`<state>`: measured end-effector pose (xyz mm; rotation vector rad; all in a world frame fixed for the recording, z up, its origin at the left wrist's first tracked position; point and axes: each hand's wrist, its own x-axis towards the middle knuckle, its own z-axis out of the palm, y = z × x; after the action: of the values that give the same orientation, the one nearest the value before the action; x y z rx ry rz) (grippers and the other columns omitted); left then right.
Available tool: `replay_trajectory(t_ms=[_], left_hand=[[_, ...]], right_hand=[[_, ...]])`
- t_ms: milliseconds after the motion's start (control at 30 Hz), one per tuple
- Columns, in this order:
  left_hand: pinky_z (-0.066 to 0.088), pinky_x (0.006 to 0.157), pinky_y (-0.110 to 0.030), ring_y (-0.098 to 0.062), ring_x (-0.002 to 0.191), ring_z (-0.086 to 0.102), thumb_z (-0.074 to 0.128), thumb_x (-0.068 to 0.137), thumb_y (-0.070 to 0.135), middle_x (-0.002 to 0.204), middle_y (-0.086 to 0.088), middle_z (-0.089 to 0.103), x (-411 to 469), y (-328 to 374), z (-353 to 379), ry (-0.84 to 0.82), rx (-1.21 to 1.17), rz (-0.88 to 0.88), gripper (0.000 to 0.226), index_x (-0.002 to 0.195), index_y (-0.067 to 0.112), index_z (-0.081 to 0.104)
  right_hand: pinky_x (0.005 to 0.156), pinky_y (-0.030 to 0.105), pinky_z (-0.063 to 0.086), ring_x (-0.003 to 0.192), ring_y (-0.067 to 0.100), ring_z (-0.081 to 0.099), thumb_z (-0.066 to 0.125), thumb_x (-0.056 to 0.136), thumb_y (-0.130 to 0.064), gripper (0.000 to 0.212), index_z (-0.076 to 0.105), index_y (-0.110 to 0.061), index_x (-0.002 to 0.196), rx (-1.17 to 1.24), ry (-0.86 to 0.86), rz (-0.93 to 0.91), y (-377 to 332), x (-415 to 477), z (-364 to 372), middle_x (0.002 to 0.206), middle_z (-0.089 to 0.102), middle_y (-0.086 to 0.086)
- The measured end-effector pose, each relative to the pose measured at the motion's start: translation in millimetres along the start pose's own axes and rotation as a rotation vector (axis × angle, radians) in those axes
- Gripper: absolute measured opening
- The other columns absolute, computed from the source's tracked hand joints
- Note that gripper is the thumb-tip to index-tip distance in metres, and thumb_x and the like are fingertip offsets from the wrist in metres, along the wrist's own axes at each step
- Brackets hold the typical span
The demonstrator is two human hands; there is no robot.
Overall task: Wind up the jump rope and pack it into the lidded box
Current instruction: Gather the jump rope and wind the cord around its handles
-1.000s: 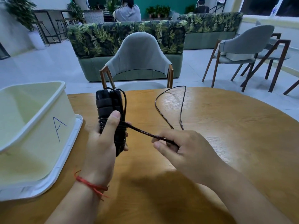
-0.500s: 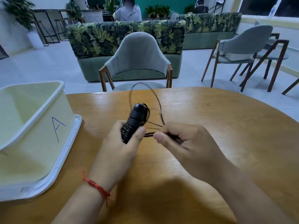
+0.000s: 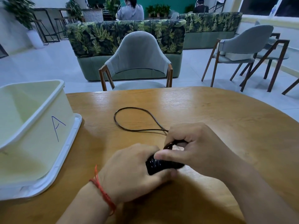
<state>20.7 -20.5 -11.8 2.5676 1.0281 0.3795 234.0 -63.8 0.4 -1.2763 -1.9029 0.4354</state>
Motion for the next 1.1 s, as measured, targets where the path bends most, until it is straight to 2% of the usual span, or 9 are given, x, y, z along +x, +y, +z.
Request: replay_trajectory(t_ms=[133,233,367,500,567,667,833,1033,1100], left_hand=[[0.053,0.081,-0.025,-0.001,0.092,0.061,0.056,0.090,0.080,0.096,0.016,0.068,-6,1,-5,-0.111,-0.061,0.218,0.056,0.125,0.038,0.068],[0.053,0.081,-0.025,0.000,0.093,0.063,0.069,0.092,0.062,0.102,0.014,0.069,-7,1,-3,-0.105,-0.184,0.341,0.047,0.127,0.032,0.067],[0.054,0.073,-0.036,-0.016,0.086,0.069,0.067,0.094,0.039,0.099,0.005,0.071,-5,-4,-3,0.040,-0.495,0.356,0.044,0.130,0.014,0.068],[0.057,0.065,-0.042,-0.028,0.079,0.072,0.064,0.093,0.045,0.096,-0.001,0.072,-8,-6,1,0.274,-0.662,0.240,0.047,0.127,0.012,0.061],[0.056,0.062,-0.035,-0.022,0.075,0.072,0.064,0.096,0.054,0.093,0.002,0.074,-7,-4,4,0.358,-0.746,0.209,0.050,0.127,0.015,0.064],[0.056,0.056,-0.046,-0.030,0.068,0.068,0.060,0.098,0.064,0.085,-0.007,0.075,-4,-4,4,0.468,-0.937,0.110,0.046,0.112,0.024,0.076],[0.052,0.068,-0.054,-0.036,0.079,0.067,0.049,0.103,0.056,0.100,-0.022,0.077,3,-13,-10,0.581,-1.239,-0.173,0.044,0.104,0.030,0.084],[0.065,0.075,-0.050,-0.024,0.083,0.075,0.053,0.099,0.064,0.099,-0.003,0.077,8,-22,-5,0.602,-0.805,-0.302,0.033,0.110,0.037,0.070],[0.057,0.074,-0.025,-0.009,0.087,0.072,0.053,0.101,0.067,0.094,0.004,0.074,7,-20,-1,0.572,-0.581,-0.269,0.025,0.112,0.045,0.059]], right_hand=[[0.056,0.036,0.038,0.058,0.023,0.051,0.095,0.078,-0.036,0.029,0.076,-0.015,0.075,0.298,-0.162,0.176,6,-1,-9,0.067,0.064,0.015],[0.056,0.022,0.037,0.057,0.009,0.047,0.091,0.080,-0.031,0.025,0.074,-0.014,0.084,0.452,-0.263,0.270,14,-1,-12,0.061,0.056,-0.003],[0.053,0.017,0.045,0.059,0.009,0.057,0.086,0.090,-0.022,0.019,0.071,-0.016,0.079,0.665,-0.167,0.273,11,3,-6,0.068,0.066,-0.002],[0.055,0.016,0.048,0.058,0.006,0.060,0.075,0.089,0.007,0.030,0.072,-0.015,0.069,0.853,0.017,0.260,12,8,10,0.064,0.064,0.001],[0.057,0.016,0.043,0.059,0.005,0.051,0.064,0.088,0.013,0.041,0.069,-0.023,0.068,0.774,0.081,0.182,11,7,17,0.064,0.056,-0.002],[0.056,0.017,0.034,0.055,0.005,0.039,0.068,0.103,-0.033,0.027,0.076,-0.030,0.077,0.600,0.143,0.194,5,3,21,0.059,0.046,-0.012],[0.059,0.046,0.032,0.064,0.039,0.039,0.061,0.105,-0.046,0.028,0.079,-0.030,0.092,0.298,0.142,0.240,2,-2,12,0.069,0.043,0.026],[0.069,0.043,0.052,0.073,0.018,0.065,0.043,0.108,-0.055,0.037,0.077,-0.039,0.108,0.005,0.106,0.178,-3,-7,18,0.072,0.067,0.002],[0.067,0.039,0.053,0.075,0.015,0.066,0.042,0.110,-0.048,0.036,0.075,-0.034,0.103,-0.143,0.109,0.117,-7,-8,17,0.074,0.066,-0.007]])
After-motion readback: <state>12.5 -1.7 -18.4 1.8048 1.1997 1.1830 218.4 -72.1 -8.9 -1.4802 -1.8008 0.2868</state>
